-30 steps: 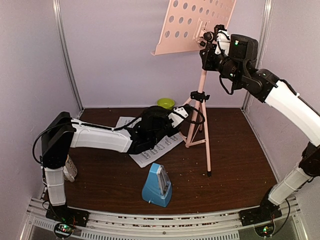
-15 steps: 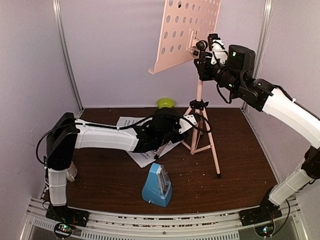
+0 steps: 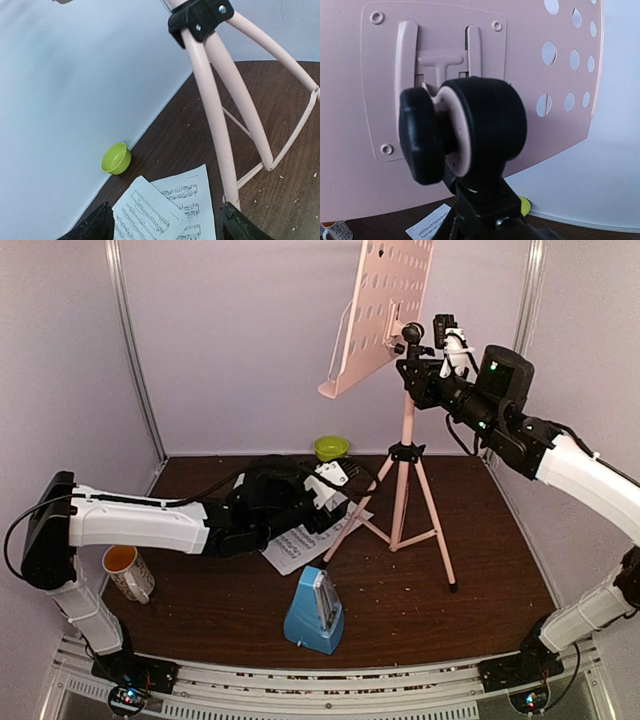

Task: Set up the instrument practice props

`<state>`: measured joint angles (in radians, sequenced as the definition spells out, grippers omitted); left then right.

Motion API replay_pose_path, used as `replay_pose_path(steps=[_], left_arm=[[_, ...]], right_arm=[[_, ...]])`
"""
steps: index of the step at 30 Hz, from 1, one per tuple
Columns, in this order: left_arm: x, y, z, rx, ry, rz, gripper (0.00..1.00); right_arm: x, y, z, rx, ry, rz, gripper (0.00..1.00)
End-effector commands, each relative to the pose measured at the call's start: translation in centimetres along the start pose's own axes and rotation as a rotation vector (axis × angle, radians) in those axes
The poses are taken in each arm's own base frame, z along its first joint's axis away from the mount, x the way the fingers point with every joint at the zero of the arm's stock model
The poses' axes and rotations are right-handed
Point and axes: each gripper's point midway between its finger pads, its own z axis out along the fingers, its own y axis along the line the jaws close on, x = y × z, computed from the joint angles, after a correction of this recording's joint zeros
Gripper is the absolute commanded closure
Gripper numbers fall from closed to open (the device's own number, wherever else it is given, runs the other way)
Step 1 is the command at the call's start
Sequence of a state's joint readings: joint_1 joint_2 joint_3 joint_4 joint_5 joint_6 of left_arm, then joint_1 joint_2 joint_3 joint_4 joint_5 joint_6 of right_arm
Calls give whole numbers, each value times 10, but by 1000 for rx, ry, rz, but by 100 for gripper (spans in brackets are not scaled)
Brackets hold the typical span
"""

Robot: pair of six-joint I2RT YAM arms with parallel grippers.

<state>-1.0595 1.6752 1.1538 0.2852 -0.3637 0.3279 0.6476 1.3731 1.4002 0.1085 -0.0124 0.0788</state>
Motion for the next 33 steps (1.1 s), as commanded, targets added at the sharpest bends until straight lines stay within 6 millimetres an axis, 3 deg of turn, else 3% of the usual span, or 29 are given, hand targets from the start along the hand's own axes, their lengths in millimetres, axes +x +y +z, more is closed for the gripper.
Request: replay_pose_path(steps=[1,6,12,14,18,26,33], left_arm=[[14,8,-11,-40,24,-91,27],[21,20,-19,-68,52,-137,26],[27,35,-23,-102,76,-170,26],[28,37,-25,-108,82,-170,27],[31,39,-27,-110,87,-173,27],[34,45,-26,-122,91,-178,27],[38,47,-24,-127,98,-185,27]], right_arm=[[-119,32,-57,-220,-429,47,100],[-103,44,-67,-296,-414,-20,100],[-83,36,-79,-268,-377,-18,98],[-75,31,-82,-241,-358,-5,89],[-62,23,-88,-204,-315,9,53],[-38,2,-97,-98,-245,84,4],[-11,-23,-107,109,-151,131,1]])
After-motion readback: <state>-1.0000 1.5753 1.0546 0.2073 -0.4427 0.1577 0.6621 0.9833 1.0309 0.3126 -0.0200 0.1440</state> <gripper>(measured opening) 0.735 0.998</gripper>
